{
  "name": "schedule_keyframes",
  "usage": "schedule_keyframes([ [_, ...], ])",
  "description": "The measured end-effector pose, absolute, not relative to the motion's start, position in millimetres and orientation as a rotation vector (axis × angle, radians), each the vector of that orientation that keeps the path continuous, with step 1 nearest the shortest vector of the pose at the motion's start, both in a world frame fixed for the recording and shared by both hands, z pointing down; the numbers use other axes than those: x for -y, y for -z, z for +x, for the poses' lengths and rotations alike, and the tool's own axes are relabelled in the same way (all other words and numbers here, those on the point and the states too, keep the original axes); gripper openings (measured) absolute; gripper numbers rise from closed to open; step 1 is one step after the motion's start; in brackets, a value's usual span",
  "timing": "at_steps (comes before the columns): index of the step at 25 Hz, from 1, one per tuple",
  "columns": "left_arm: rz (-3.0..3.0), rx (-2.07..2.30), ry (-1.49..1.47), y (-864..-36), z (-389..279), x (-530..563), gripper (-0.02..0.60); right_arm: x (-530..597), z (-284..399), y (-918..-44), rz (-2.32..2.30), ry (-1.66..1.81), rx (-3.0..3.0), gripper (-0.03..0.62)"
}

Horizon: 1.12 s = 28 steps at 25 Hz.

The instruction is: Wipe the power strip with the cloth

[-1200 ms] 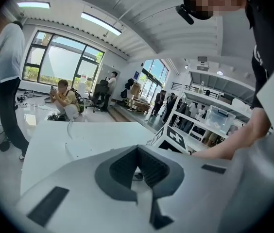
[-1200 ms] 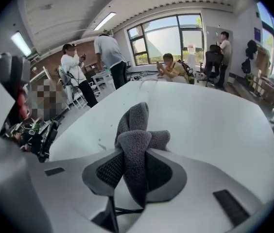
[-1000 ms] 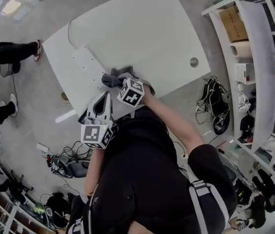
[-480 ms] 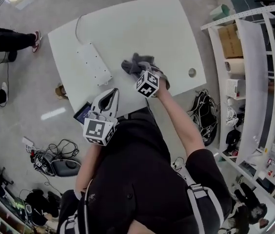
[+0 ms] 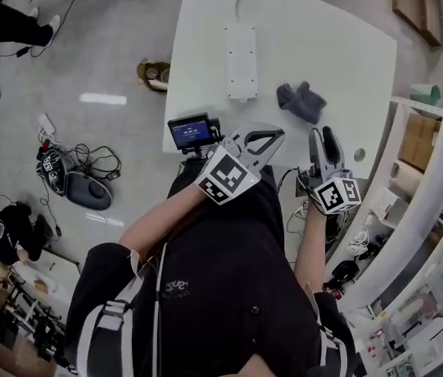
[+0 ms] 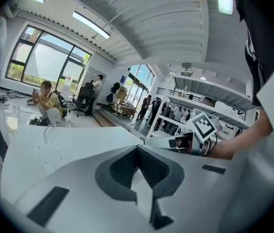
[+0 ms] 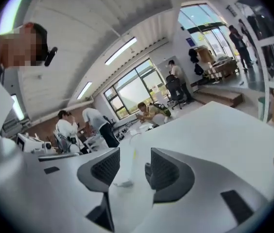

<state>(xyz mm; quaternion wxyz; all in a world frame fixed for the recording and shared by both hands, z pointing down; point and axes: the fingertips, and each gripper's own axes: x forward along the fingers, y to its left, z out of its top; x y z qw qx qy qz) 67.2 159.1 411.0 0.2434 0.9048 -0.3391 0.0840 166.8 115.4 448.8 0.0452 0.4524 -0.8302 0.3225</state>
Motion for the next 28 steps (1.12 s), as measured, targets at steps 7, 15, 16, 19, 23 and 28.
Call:
schedule_keyframes([
  [7, 2.485, 0.924, -0.220, -407.0, 61.5, -158.9, 0.046, -113.3, 139.3, -441.1, 1.418, -0.920, 2.533, 0.098],
  [15, 2.494, 0.920, -0.216, -408.8, 53.8, -157.8, 0.046, -115.5, 127.5, -431.8, 1.434, -0.868, 2.557, 0.035],
  [16, 2.492, 0.925, -0.216, -408.8, 52.5, -157.0, 0.046, -115.2, 125.1, -430.4, 1.434, -0.864, 2.561, 0.017],
  [19, 2.487, 0.942, -0.205, -406.1, 53.5, -153.7, 0.046, -115.4, 122.6, -424.1, 1.424, -0.852, 2.575, 0.017],
  [23, 2.491, 0.959, -0.193, -401.3, 51.5, -150.6, 0.046, -117.8, 113.5, -416.4, 1.397, -0.831, 2.601, 0.015],
  [28, 2.508, 0.952, -0.177, -396.5, 62.4, -149.0, 0.046, -119.1, 120.9, -408.9, 1.413, -0.825, 2.614, 0.015],
])
